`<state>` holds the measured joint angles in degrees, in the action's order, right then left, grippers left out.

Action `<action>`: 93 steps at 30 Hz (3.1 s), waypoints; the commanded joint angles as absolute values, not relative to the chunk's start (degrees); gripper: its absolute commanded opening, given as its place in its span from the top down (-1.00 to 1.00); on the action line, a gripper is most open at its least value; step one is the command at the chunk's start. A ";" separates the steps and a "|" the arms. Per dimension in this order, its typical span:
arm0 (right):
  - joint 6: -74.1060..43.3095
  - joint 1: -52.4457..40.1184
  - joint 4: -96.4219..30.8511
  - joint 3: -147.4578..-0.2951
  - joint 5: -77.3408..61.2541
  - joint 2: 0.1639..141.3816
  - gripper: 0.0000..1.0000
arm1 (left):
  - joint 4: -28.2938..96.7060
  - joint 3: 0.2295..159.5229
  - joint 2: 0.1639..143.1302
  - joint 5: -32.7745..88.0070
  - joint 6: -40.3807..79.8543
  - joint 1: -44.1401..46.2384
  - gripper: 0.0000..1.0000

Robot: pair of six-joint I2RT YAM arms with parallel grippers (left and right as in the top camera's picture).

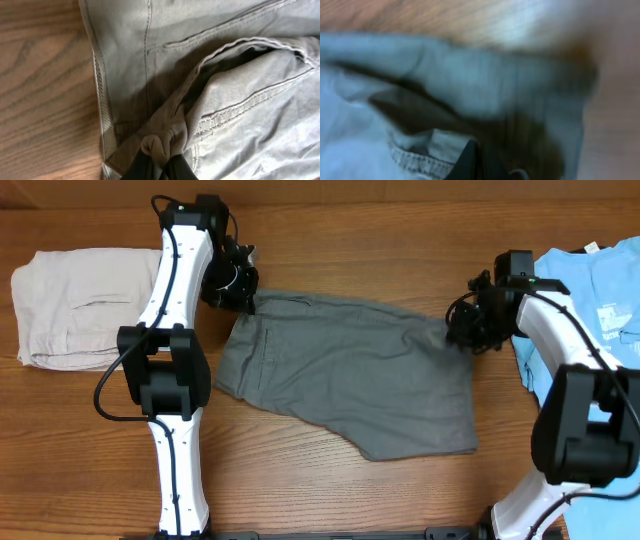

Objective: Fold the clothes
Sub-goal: 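Lift the shorts with both grippers and pull them toward the back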

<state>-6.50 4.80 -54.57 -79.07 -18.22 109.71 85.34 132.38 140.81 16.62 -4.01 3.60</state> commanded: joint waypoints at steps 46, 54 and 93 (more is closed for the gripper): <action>-14.02 4.78 -50.11 -55.77 -15.49 104.60 0.92 | 74.72 102.63 141.69 -0.56 14.39 17.56 0.92; -17.28 4.75 -42.87 -55.77 -15.46 104.84 0.92 | 66.13 102.30 141.86 -2.98 14.39 14.37 0.92; -17.39 -0.14 2.15 -61.23 -15.00 112.03 0.92 | 35.92 101.82 135.94 -3.55 1.89 12.62 0.92</action>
